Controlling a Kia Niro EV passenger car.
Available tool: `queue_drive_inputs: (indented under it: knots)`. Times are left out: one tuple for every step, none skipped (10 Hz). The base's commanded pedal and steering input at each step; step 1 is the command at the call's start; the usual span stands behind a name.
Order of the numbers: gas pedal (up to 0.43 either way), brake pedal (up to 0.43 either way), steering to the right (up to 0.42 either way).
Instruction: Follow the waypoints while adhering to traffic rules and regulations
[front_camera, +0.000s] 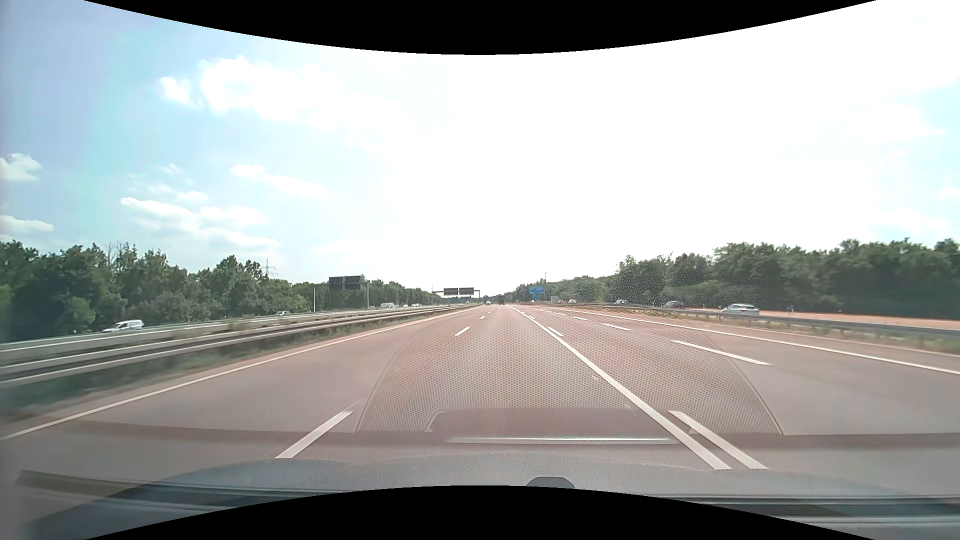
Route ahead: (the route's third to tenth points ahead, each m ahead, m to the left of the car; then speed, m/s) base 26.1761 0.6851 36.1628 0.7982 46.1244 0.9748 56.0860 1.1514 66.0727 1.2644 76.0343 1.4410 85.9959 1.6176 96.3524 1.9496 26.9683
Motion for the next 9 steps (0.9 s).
queue_drive_inputs:
  knots:
    - [0.209,0.000,-0.006]
    - [0.209,0.000,-0.006]
    - [0.209,0.000,-0.006]
    - [0.209,0.000,-0.006]
    - [0.209,0.000,-0.006]
    - [0.209,0.000,-0.007]
    - [0.209,0.000,-0.007]
    - [0.220,0.000,-0.007]
    - [0.220,0.000,-0.007]
